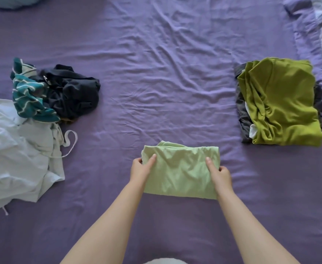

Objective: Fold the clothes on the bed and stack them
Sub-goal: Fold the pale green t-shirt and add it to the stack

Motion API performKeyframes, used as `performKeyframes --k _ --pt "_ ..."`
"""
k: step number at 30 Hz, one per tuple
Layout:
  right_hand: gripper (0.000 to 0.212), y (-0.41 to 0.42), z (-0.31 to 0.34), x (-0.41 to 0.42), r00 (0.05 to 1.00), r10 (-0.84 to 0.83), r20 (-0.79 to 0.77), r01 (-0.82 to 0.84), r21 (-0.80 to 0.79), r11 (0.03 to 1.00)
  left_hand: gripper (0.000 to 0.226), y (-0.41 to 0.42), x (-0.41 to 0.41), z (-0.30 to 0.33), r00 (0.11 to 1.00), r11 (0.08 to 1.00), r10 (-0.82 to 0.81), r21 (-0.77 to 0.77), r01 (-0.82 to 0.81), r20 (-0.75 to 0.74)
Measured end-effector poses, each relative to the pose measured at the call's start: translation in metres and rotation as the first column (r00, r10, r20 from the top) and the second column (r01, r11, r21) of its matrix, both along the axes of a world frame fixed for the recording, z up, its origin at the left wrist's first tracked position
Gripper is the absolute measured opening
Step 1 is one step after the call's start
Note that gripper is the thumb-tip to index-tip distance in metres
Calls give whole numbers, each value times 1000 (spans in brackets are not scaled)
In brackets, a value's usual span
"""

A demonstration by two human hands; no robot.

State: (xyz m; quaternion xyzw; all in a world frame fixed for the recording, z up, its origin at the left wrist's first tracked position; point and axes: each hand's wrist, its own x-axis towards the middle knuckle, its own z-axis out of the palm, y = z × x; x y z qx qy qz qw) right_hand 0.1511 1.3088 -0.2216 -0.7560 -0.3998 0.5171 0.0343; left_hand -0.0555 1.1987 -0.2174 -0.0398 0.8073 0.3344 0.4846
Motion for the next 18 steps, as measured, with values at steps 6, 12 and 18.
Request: performKeyframes --k 6,12,18 --pt "36 28 29 2 986 138 -95 -116 205 972 21 28 -1 25 970 988 -93 103 119 -224" --pt "36 111 84 20 966 244 -81 -179 472 863 28 98 7 65 930 967 -89 195 167 -357" --pt "42 217 123 77 979 200 46 -189 587 787 27 211 58 93 961 907 -87 377 185 -262"
